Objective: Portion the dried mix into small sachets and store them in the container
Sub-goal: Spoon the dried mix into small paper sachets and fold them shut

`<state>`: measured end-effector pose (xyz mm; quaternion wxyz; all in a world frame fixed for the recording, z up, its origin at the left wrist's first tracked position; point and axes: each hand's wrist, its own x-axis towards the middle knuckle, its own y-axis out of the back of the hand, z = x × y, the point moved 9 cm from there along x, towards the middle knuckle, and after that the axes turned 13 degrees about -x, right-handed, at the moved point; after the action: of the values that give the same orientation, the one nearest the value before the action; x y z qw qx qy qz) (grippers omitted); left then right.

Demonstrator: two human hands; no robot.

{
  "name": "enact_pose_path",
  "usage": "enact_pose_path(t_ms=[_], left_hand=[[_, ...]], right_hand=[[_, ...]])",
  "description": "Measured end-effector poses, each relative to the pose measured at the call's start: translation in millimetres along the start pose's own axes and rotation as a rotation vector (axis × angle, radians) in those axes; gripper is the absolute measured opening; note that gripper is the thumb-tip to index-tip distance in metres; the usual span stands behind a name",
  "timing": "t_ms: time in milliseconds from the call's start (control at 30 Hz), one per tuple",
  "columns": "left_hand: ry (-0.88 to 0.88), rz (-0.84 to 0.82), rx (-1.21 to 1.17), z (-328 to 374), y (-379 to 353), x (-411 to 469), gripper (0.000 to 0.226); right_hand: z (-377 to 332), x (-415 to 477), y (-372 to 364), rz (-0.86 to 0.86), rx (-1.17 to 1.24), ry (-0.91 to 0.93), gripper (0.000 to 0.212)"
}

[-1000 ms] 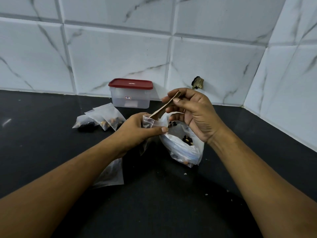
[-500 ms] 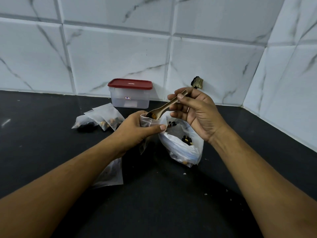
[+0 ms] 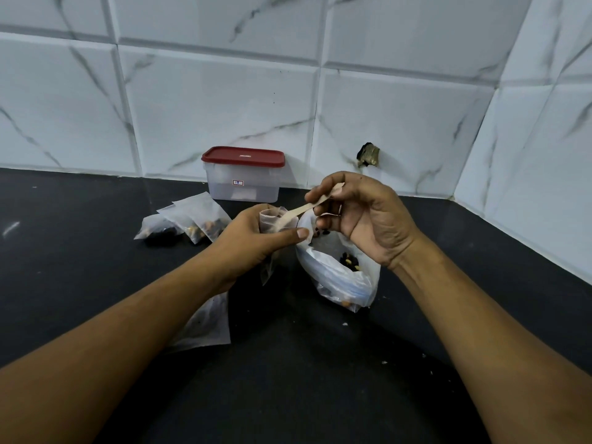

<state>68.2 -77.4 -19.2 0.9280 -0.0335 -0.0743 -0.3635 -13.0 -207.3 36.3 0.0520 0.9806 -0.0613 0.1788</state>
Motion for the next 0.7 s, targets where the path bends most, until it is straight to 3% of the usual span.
enact_pose_path(t_ms=[133, 400, 700], left_hand=[[0.007, -0.019, 0.001, 0, -3, -2, 0.037], [0.015, -0.046, -0.039, 2, -6, -3, 0.031], [0.017, -0.044, -0.026, 2, -6, -4, 0.035]], right_hand=[[9, 2, 6, 0.066, -0.107, -0.037, 0.016], [11, 0, 26, 0.269, -0.033, -0.078, 0.016], [9, -1, 35, 0.361, -0.015, -0.078, 0.016]])
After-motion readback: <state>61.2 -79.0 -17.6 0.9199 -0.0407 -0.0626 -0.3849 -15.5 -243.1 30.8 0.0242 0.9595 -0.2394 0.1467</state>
